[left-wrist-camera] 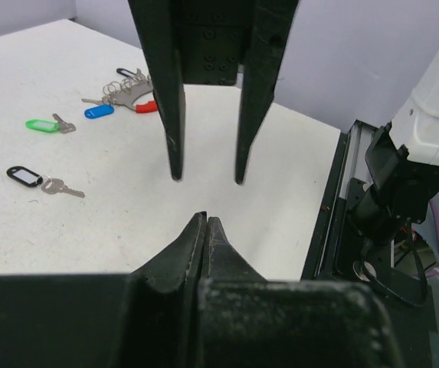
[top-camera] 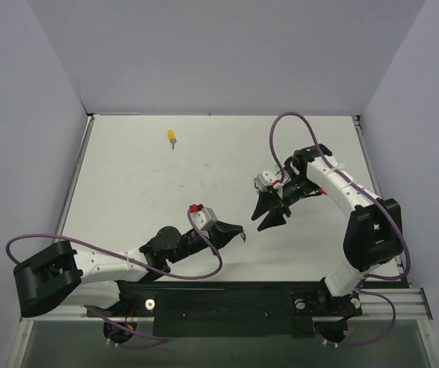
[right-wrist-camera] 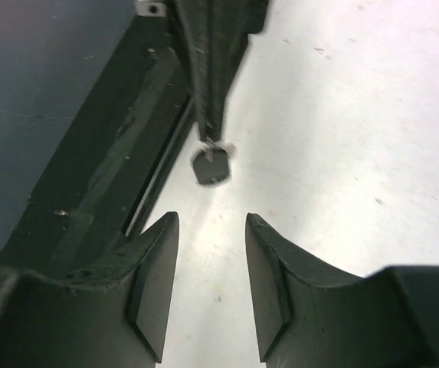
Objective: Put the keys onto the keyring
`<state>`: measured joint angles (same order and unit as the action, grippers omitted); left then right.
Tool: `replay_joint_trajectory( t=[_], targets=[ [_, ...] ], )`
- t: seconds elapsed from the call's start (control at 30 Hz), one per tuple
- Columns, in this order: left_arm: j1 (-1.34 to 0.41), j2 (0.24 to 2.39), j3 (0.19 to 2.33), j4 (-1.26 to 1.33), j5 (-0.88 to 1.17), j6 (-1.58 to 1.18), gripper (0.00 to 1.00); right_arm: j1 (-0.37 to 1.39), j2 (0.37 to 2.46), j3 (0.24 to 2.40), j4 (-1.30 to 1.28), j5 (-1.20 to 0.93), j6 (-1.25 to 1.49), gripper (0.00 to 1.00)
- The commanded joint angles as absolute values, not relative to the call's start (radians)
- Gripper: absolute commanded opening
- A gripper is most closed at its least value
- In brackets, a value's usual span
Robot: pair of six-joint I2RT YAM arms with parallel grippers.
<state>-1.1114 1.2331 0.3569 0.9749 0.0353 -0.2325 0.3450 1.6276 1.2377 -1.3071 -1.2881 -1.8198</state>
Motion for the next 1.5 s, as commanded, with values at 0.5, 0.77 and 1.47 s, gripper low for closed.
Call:
replay_joint_trajectory(
  t=[0.5, 0.77, 1.47],
  targets=[
    [-1.039, 1.161, 0.301, 1.453, 0.038, -0.321, 0.0, 0.394, 1.359, 1.313, -0.807, -1.019, -0.738, 0.47],
    [-1.042, 1.232, 0.327, 1.542, 0.025, -0.382, 0.0, 0.456, 1.361, 1.341, -0.701, -1.091, -0.571, 0.39],
    [-1.055, 1.239, 0.345, 1.54, 0.032, -0.371, 0.0, 0.497, 1.384, 1.273, -0.825, -1.232, -0.808, 0.47]
  ],
)
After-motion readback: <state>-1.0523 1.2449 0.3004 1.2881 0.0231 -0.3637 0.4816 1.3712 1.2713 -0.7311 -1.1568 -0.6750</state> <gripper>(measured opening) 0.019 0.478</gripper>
